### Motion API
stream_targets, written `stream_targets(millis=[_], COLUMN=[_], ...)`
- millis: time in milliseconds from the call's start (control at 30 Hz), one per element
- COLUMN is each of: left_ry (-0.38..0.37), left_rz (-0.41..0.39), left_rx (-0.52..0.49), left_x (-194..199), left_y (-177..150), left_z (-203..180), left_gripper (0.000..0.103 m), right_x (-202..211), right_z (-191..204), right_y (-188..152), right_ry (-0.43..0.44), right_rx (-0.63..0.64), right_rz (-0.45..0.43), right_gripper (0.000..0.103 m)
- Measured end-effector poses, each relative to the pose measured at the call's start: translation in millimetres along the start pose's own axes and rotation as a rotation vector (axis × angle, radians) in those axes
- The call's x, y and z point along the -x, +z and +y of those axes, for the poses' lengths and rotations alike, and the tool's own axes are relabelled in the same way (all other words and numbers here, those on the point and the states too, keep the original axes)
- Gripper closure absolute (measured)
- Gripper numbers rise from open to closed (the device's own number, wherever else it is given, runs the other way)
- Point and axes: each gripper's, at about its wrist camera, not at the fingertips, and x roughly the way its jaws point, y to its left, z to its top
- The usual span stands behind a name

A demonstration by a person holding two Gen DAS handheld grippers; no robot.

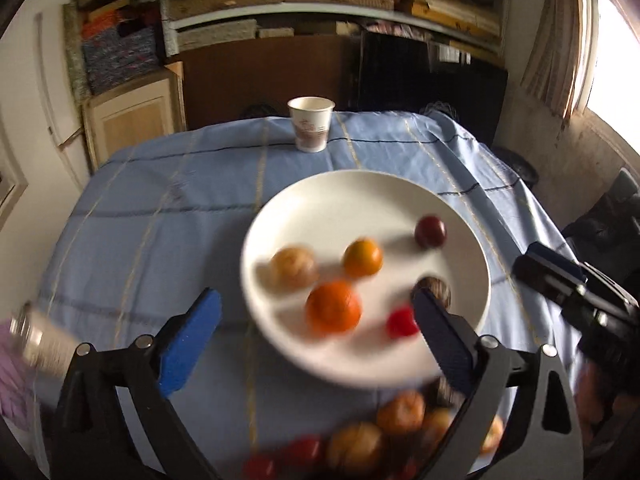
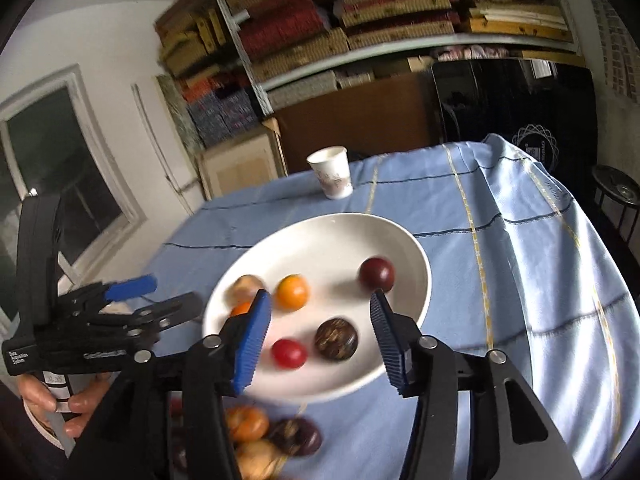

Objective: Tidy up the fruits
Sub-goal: 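Lower both fruits onto the white plate and open both tools, then grasp the pale onion-like fruit with the right tool while the left tool grasps an orange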

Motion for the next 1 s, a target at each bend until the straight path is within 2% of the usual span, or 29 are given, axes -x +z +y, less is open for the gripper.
stream_targets(millis=[167,300,400,467,600,767,900,1000], left_ry=[0.024,0.087,0.095,0.104,0.1,0.066,0.081,0.061], left_rz=[-0.006,-0.019,-0.003,0.007,0.004,-0.022,-0.012,0.003], left_rx=[0.112,0.134,0.119,0.12,0.12,0.135,0.141,0.166], left_x=[25.5,31.6,31.3,29.9,33.2,37.8,35.8,34.5], left_y=[-54.5,-89.8,-105.4,-111.6,-120.1,-118.9,-119.7,-120.7], left_z=[31.8,44.1,47.5,49.3,53.7,55.8,58.6,64.3], left_gripper=[0.007,0.007,0.007,0.007,0.007,0.007,0.007,0.007], right_x=[22.7,22.4,22.7,23.2,21.0,21.4,20.7,20.6], right_z=[7.4,11.6,14.7,14.1,11.8,14.6,19.5,22.9], right_y=[-36.6,-63.8,-79.2,-87.8,-102.6,-107.1,-110.2,-112.5], right_ry=[0.071,0.046,-0.018,-0.048,-0.019,0.005,0.024,0.037], right_rx=[-0.014,0.021,0.07,0.089,0.094,0.108,0.125,0.135], right_rz=[0.004,0.08,0.116,0.132,0.198,0.217,0.237,0.249], right_gripper=[0.048,0.048,0.048,0.048,0.048,0.048,0.048,0.048])
